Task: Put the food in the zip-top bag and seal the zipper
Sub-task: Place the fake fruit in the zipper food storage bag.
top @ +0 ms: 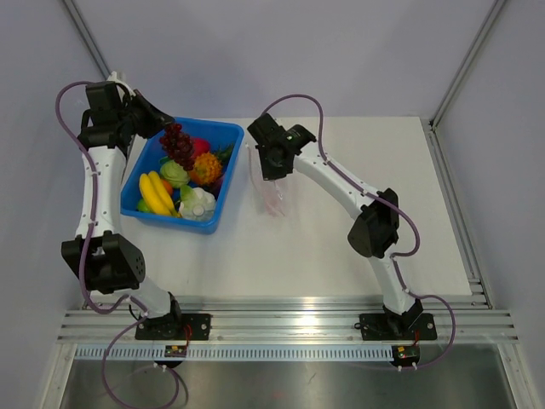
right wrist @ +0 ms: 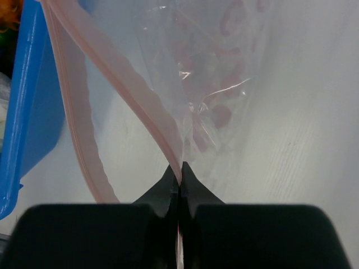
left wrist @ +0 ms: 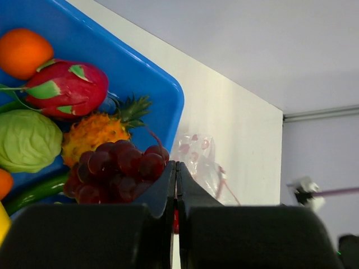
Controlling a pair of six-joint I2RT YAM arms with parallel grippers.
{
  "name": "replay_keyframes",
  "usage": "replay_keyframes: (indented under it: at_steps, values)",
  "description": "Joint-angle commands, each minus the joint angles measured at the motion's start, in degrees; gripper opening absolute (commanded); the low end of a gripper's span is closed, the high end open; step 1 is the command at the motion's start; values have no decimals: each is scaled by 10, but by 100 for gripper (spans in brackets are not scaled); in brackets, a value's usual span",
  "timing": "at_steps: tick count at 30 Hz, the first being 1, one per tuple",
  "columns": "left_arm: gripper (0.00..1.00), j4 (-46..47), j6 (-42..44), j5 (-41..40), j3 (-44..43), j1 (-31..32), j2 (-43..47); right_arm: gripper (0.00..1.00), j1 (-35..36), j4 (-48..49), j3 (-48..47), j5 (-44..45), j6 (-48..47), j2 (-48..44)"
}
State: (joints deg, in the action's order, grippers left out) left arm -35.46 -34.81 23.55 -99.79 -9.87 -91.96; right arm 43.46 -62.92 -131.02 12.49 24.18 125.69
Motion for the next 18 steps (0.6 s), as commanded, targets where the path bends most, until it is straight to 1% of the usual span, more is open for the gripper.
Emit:
replay_keyframes:
  at_steps: [1,3,6,8,14,15,17,18]
  values:
    - [0,43,-4,62,16,2,42,2,7,4,-27,-22,-1,14]
    - [0,43,-3,68,20,3,50,6,7,7,-27,-28,0,14]
    - [0,52,-7,83,31,5,57,21,7,10,-24,-32,2,7]
    - [0,57,-10,91,34,6,57,29,7,12,-18,-27,2,0]
    - [0,71,-17,112,40,16,51,30,7,19,9,-11,8,-19]
    - [0,72,-18,112,40,18,51,31,7,19,10,-10,10,-20]
    - [0,74,-18,116,40,19,47,39,8,20,14,-10,11,-26]
    - [0,73,-18,118,40,20,46,46,8,22,14,-9,11,-27]
